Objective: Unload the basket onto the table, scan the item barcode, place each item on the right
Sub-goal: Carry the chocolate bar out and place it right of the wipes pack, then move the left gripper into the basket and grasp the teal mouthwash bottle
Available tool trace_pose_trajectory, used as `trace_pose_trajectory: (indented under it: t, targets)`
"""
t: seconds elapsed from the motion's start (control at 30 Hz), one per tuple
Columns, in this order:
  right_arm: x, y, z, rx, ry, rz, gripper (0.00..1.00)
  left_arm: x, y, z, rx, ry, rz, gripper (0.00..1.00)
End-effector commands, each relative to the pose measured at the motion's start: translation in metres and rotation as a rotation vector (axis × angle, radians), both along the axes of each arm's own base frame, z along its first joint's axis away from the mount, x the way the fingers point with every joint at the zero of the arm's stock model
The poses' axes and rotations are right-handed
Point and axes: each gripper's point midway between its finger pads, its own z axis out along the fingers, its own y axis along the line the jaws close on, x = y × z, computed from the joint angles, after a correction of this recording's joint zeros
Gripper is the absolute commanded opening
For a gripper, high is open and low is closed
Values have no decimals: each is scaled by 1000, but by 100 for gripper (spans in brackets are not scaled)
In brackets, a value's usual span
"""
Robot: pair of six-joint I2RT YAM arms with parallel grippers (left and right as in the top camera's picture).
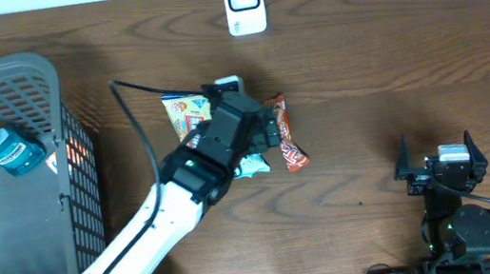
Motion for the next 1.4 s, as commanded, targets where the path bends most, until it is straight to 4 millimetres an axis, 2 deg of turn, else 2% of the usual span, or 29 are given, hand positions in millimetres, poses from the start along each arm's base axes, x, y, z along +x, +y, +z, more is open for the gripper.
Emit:
trace_pose_trajectory:
  t: [0.0, 0.03, 0.23, 0.37, 0.5, 0.63, 0.73, 0.83, 1.03, 1.17, 1.2, 1.37]
  targets:
    - [-1, -2, 0, -7, 1, -11, 99, 6, 32, 25, 64, -90, 69, 99]
    - [-1, -2, 0, -7, 1, -11, 99, 6, 45, 40, 46, -115, 99, 100]
    - [-1, -2, 0, -7, 1, -11, 99, 3, 88, 95, -4, -237, 179, 98]
    - [-1, -2, 0, -7, 1, -11, 99, -3, 112, 126, -29, -314, 226, 98]
    - [-1, -2, 0, -7, 1, -11, 99, -12, 146, 146, -7, -343, 319, 98]
    - [-1, -2, 0, -7, 1, -11, 99, -26, 205, 160, 101, -339, 518, 98]
    - [-1, -2, 0, -7, 1, -11, 99, -32, 232, 170, 125, -328, 605, 98]
    - [-1, -2, 0, -7, 1, -11, 99, -39, 263, 173, 141, -308, 717, 98]
    - [-1, -2, 0, -7, 1, -11, 99, -59, 332, 158, 92, -237, 1034, 98]
    - [-1, -2, 0, -7, 1, -11, 99, -67, 364, 152, 108, -211, 1149, 98]
    - [-1, -2, 0, -7, 1, -11, 99, -69, 377, 147, 118, -193, 1192, 98]
    - [-1, -2, 0, -7, 1, -11, 99, -61, 413, 117, 118, -98, 1316, 98]
